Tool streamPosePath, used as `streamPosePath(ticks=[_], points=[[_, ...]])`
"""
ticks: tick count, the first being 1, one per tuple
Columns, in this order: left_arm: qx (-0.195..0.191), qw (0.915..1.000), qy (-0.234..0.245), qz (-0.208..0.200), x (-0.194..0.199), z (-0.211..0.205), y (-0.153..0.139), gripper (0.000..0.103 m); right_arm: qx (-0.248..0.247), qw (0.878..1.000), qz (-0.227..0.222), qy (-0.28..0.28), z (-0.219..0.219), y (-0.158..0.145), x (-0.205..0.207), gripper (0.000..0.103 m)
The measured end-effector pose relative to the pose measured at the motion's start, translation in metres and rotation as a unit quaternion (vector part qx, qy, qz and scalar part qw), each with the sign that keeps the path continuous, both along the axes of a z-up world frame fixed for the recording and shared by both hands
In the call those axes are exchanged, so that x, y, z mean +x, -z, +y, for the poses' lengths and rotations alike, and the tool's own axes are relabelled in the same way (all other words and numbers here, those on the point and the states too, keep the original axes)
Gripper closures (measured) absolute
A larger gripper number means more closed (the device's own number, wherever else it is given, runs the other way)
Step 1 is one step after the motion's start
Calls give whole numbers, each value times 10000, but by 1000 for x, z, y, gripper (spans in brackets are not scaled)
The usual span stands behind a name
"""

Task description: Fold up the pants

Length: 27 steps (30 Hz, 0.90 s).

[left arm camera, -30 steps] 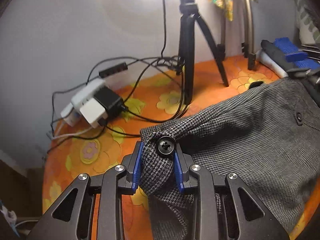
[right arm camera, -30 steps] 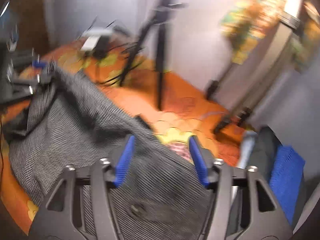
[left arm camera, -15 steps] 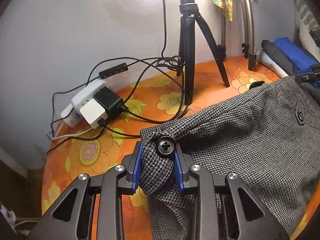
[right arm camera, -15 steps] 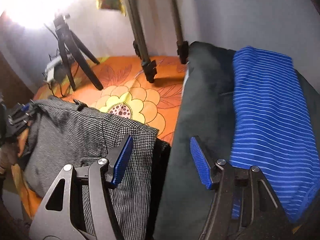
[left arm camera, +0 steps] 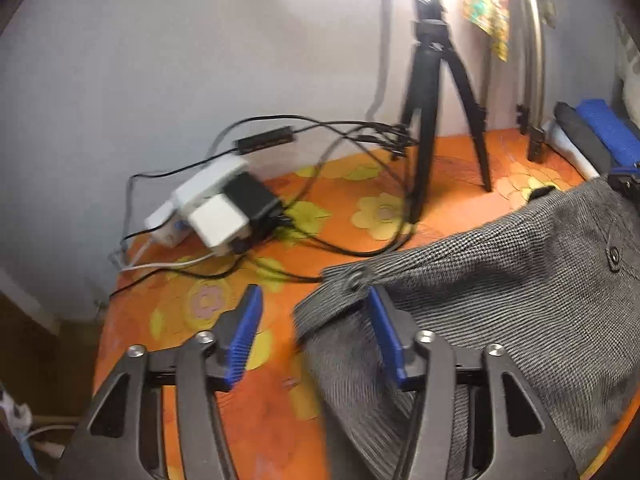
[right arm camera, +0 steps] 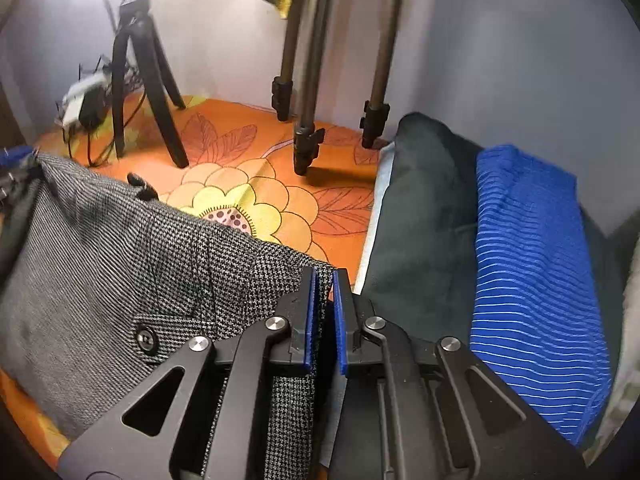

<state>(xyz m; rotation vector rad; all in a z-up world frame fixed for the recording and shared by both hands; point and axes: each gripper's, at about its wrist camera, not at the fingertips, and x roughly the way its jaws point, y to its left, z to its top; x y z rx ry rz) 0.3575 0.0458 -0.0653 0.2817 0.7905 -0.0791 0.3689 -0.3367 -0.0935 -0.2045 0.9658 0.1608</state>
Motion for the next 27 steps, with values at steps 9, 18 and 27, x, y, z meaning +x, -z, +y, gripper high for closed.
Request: streamPosePath(ticks=[9,18,27], points=[[-865,9961,-163,-78,-80,45,-35,47,429,9982,-262,314,-18,-34,-37,57],[-789,9962,341,166,-159,19,-4,47,1150,9926,18,-393,12,-42,-150,48],[-1836,9795,-425,717,-148,61,28,47,1258,9742,286,-1853,150,-29,-204,48]])
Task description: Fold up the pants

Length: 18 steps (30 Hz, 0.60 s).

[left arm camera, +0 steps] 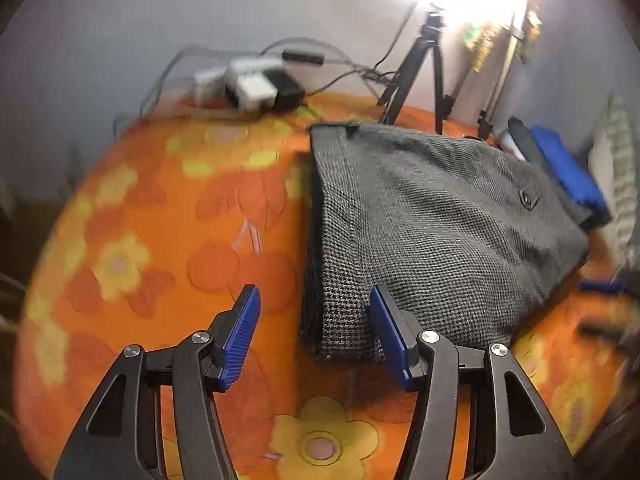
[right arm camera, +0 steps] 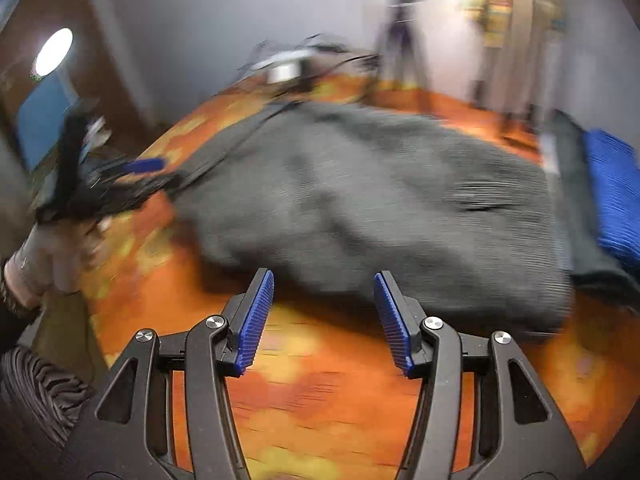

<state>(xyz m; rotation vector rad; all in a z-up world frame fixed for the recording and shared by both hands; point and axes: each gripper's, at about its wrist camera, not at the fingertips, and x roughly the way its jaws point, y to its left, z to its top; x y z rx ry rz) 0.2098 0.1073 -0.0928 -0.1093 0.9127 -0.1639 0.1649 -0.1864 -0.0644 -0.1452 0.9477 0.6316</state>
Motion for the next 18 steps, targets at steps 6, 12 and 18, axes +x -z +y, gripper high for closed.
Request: streamPosePath(ticks=[6,12,18], points=[[-173,9996,229,-62,0,-6,0,83,-401,9988,69,-257,65,29,-9,48],[-117,9997,144,-164,2,-1,-1,99,-718,9973,134,-78,76,39,5,69],[-310,9989,-20,-340,-2,21,-14,98,-461,9988,49,-163,76,18,7,97]])
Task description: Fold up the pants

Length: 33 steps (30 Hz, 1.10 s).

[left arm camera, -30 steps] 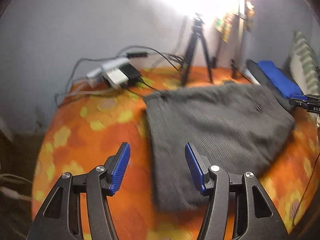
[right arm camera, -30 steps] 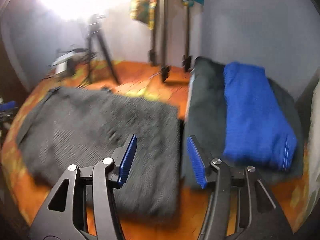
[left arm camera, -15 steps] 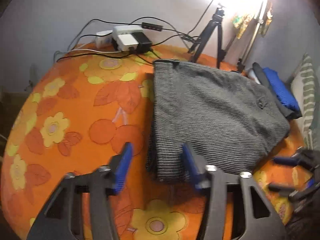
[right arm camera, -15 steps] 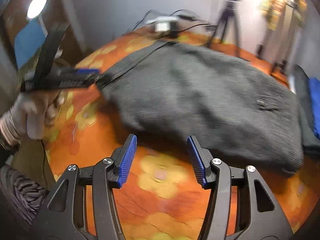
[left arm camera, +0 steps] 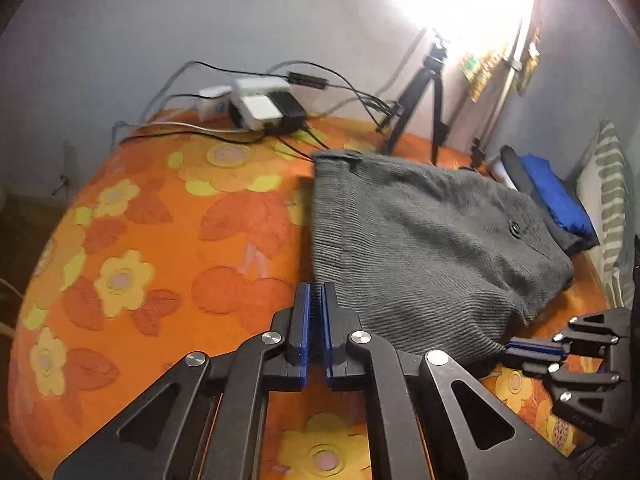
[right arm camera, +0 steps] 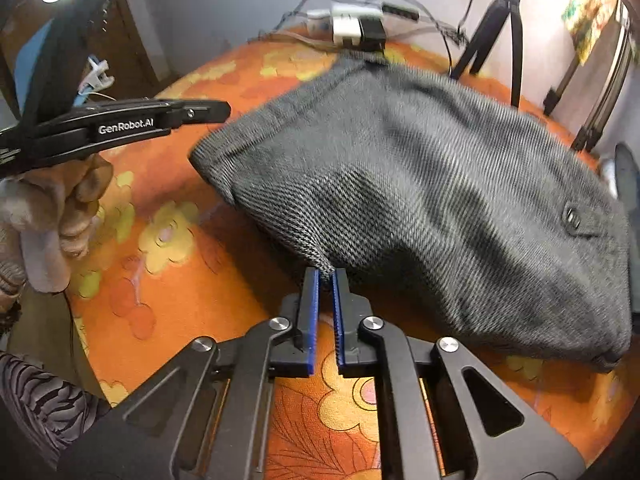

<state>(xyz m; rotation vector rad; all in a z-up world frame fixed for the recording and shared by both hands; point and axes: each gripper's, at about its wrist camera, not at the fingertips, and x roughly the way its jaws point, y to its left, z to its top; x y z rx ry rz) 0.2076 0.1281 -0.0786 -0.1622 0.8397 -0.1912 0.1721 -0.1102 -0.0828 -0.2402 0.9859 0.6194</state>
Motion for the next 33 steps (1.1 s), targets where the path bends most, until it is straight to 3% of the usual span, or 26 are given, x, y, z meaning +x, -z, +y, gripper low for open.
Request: streamPosePath(ticks=[2,4,6,9,11,12,13,16,17,21,23,28,31,33], points=[[-316,9992,131,187,-1,7,2,87,26,10000,-38,14,0,-6,1,98],[-462,9980,229,353,-6,9,8,56,69,9999,-58,72,-2,-10,3,98],[-449,9973,311,481,-10,5,16,49,152,9998,-27,152,-5,-13,8,99],[-479,9963,385,595,-11,0,27,49,346,9993,55,160,-10,-16,11,99],[-485,9965,394,548,-11,-2,29,50,457,9989,132,-13,-9,-17,6,99],[-493,9965,424,529,-11,-3,30,60,442,9989,109,-61,-8,-17,2,99],[-486,9964,469,518,-12,-4,31,79,401,9990,108,-145,-5,-16,-1,93],[-351,9969,533,450,-13,-10,32,89,201,9992,18,-333,7,-7,-9,56],[-316,9970,550,433,-14,-11,32,90,69,9992,-59,-378,12,-4,-11,55],[-328,9979,466,319,-14,-7,26,94,-409,9981,-131,-442,26,12,-9,60],[-308,9986,394,188,-14,-5,20,103,-539,9978,-155,-360,25,14,-5,94],[-269,9992,263,-93,-15,3,6,103,-93,9998,-61,-158,8,-3,4,99],[-570,9977,339,162,-13,9,15,103,40,9999,-7,-116,4,-9,6,99],[-564,9975,332,252,-16,9,18,103,121,9999,28,-101,3,-12,8,99]])
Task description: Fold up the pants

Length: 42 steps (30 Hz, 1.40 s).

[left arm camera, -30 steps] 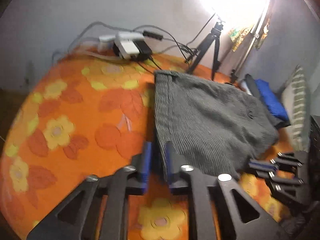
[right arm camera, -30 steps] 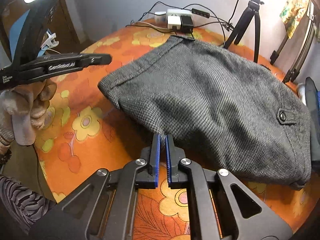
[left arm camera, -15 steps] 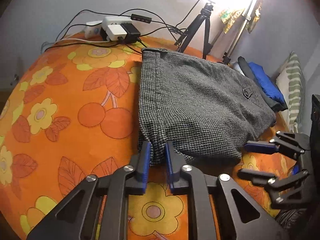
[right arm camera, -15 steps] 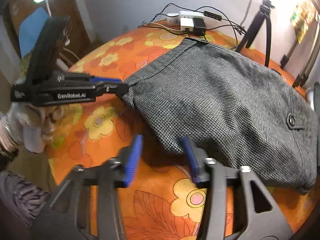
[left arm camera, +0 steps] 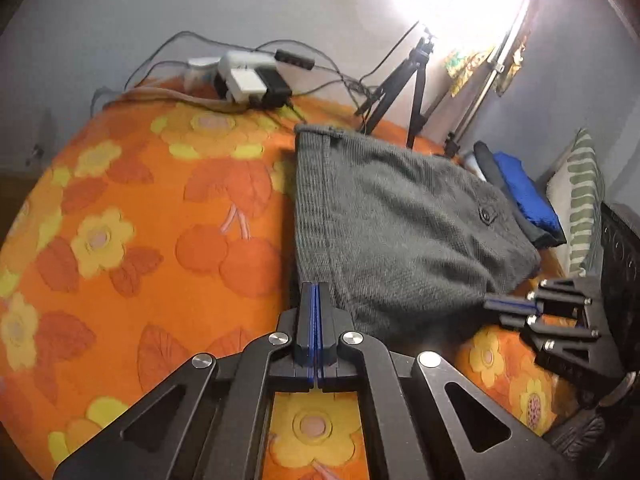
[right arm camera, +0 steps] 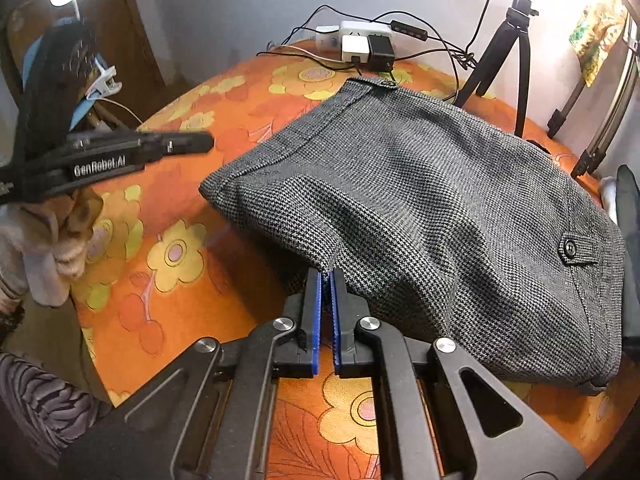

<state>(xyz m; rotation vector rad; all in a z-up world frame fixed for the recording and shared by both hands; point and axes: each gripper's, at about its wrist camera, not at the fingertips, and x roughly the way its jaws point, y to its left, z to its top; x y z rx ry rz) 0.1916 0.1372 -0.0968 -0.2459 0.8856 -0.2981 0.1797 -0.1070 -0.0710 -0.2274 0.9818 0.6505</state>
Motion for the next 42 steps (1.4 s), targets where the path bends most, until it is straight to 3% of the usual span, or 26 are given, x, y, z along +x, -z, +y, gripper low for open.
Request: streamPosePath(ticks=[3,6,9,12,14,16,18,20,23,26,29,30,36,38,42], points=[[232,9997,-21,-16,-6,-3,-3,96,104,9996,-1,-276,3,-3,-6,99],[361,9991,93,-203,-9,-13,-15,94,-116,9961,362,-798,3,3,-22,95],[400,9972,486,-401,-10,-40,-29,94,-255,9976,212,-609,-22,2,-35,92],[500,9926,1006,-455,-10,-73,-33,93,54,9995,280,128,-68,-2,-29,85],[669,9881,1316,-423,-7,-98,-27,93,263,9948,321,926,-105,-3,-17,53],[699,9864,1466,-267,-3,-111,-17,93,481,9829,453,1718,-143,-3,-3,46],[755,9836,1636,17,-1,-122,-1,93,692,9669,625,2375,-179,0,7,46],[1061,9787,1746,179,-4,-129,14,93,664,9503,565,2988,-211,3,13,46],[1044,9801,1683,148,-8,-123,14,90,611,9291,630,3593,-248,14,24,46],[1134,9820,1511,-64,-16,-114,5,78,717,9116,822,3963,-275,27,30,44],[1211,9791,1604,-320,-27,-120,-4,52,1059,9021,1044,4050,-287,35,37,42],[1234,9773,1676,-405,-30,-125,-5,47,1123,9005,1070,4062,-286,36,40,42],[1267,9745,1848,-106,-19,-144,13,47,1340,8963,1149,4068,-278,47,46,46],[1321,9724,1924,10,-20,-146,19,47,1146,9053,1047,3954,-273,45,43,67],[1268,9740,1872,-110,-25,-141,7,47,239,9251,553,3749,-251,36,39,69]])
